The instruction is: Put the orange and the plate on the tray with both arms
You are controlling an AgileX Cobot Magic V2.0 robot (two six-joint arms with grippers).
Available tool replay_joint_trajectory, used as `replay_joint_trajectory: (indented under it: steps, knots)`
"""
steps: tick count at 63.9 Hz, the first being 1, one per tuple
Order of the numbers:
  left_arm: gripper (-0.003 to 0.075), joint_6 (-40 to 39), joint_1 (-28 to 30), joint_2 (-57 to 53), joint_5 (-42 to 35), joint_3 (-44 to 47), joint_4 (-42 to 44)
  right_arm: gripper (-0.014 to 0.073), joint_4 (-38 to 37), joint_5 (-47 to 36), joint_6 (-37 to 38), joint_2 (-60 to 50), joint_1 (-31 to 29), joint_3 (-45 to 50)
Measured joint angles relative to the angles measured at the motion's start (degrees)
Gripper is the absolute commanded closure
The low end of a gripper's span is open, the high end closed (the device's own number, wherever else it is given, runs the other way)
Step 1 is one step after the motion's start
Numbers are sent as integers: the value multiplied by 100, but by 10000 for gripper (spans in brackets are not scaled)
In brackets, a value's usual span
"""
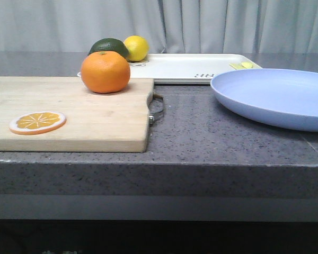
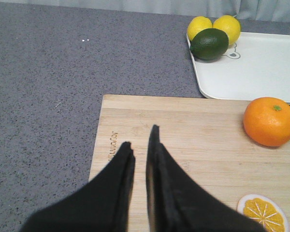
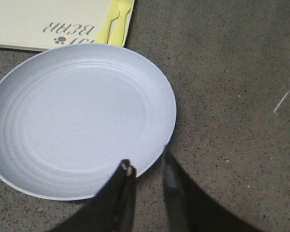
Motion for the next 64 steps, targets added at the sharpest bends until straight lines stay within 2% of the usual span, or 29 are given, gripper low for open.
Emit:
replay_joint_trajectory:
  steps: [6,8,11,26,38,50,64]
  knots:
    - [226,0,-46,75,-89,0,-9,-72,0,36,-7,0,0,0]
    - [176,0,-145,119,-152,10,-9,-58,0,63,-24,0,0,0]
    - [148,49,-328,177,-198,10,-9,-47,0,101,-24,0,0,0]
    - [150,298,-1609,861,-474,-48,48,-40,0,189,-24,0,0,0]
    - [150,298,-2461,1877,-520,-548,243,-40,0,226,-24,0,0,0]
    - [150,319,-2897,3073,-573,-1284,377,-40,0,226,-24,0,0,0]
    - [150,319,-2924,4264,-563,-2164,461,-40,0,236,-24,0,0,0]
